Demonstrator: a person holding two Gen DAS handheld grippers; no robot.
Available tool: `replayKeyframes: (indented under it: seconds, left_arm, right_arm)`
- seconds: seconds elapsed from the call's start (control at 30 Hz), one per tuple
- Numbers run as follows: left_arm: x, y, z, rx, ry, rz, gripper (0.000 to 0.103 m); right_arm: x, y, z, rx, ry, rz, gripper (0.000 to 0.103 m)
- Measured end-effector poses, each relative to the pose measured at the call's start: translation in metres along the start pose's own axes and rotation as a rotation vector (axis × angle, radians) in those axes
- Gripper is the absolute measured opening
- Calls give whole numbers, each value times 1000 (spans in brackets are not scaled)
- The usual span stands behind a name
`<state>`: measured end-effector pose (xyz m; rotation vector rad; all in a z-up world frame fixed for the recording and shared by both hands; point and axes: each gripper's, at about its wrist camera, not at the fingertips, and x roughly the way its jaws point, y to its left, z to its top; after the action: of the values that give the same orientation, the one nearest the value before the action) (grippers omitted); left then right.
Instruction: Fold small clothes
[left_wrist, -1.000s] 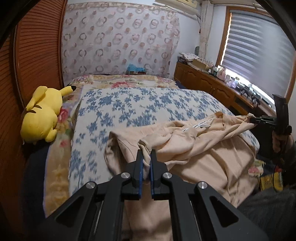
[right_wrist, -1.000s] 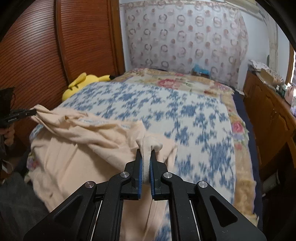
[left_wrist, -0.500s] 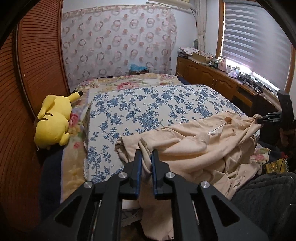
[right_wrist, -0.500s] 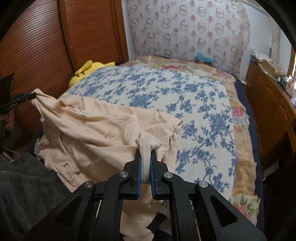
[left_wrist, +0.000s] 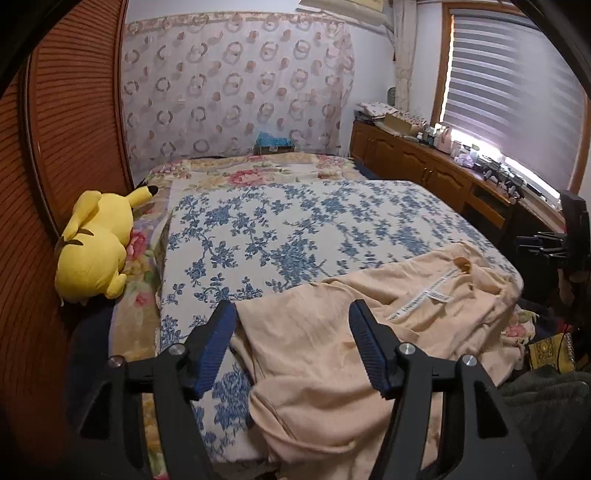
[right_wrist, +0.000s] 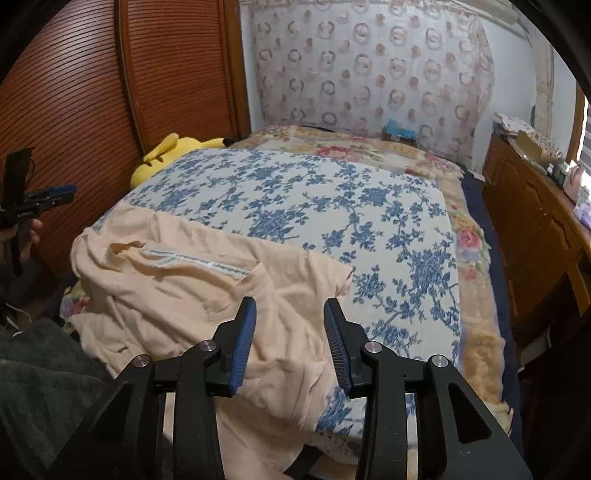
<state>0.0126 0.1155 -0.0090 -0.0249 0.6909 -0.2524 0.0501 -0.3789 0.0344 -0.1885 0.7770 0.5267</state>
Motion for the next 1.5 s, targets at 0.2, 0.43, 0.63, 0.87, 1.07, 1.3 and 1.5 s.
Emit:
replayKeyframes:
  seconds: [0.2, 0.43, 0.63, 0.87, 1.07, 1.3, 1.5]
  left_arm:
    - [48, 16, 0, -30, 73, 24, 63]
    - [93, 41, -3, -75, 145, 60, 63]
    - [113, 47, -8, -103, 184, 56, 63]
    - [120, 47, -15, -92, 195, 71, 63]
    - [118, 45, -18, -82, 177, 86, 63]
    - [114, 38, -19, -65, 165, 44, 45]
    - [111, 31, -19, -54, 163, -9, 10]
  right_arm:
    - [29, -15, 7, 22, 2, -16, 53]
    - [81, -42, 10, 77, 68, -26, 54]
    - [109, -56, 12, 121, 94, -8, 55]
    - [124, -50, 15, 108, 109, 2, 57]
    - [126, -44, 14, 80, 102, -23, 59]
    - [128, -32, 13, 36, 103, -15, 59]
    - [123, -20, 8, -1, 108, 44, 13]
